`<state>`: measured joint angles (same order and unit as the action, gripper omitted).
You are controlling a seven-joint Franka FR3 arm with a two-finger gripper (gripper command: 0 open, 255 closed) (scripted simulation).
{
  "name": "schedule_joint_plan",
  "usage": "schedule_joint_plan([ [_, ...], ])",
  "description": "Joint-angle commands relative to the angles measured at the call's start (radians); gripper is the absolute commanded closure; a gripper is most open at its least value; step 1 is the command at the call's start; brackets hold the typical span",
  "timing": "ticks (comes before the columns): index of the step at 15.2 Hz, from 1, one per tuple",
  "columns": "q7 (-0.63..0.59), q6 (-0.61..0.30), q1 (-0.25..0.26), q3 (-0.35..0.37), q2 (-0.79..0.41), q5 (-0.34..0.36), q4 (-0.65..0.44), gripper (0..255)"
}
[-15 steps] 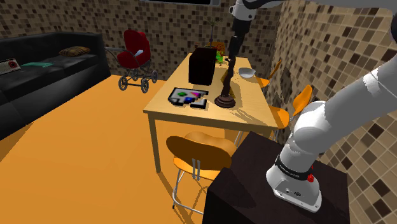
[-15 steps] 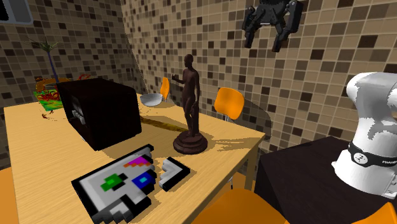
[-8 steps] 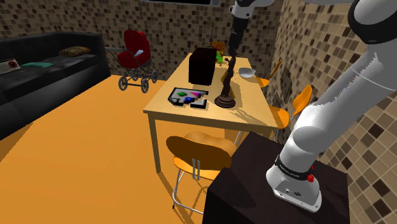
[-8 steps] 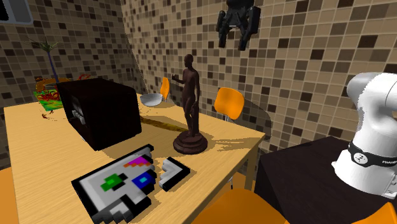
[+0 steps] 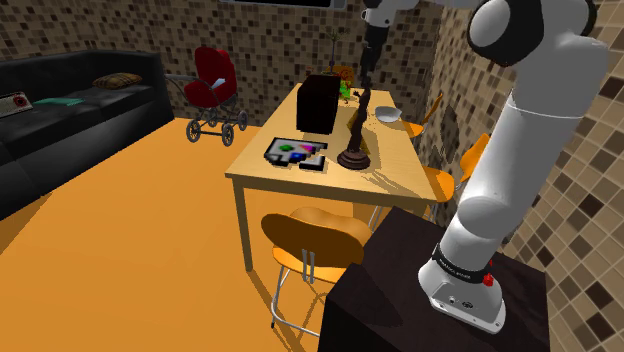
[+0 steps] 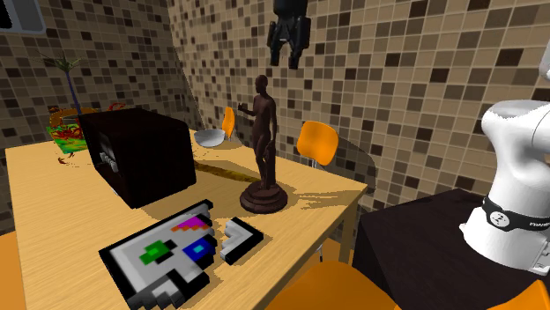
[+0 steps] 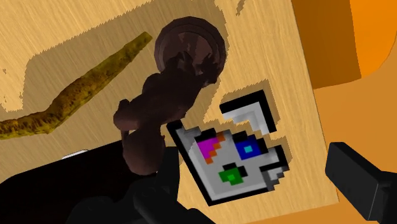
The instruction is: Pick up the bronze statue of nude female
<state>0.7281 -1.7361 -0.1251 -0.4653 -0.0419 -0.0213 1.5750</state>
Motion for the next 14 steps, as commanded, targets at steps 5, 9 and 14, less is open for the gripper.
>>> schedule_joint_plan([
  [5, 0.135, 0.127, -0.137, -0.047, -0.302, -0.166, -0.379, 0],
  [9, 0.138, 0.084, -0.134, -0.044, -0.297, -0.163, -0.331, 0],
  [14, 0.138, 0.011, -0.119, -0.043, -0.276, -0.153, -0.24, 0],
])
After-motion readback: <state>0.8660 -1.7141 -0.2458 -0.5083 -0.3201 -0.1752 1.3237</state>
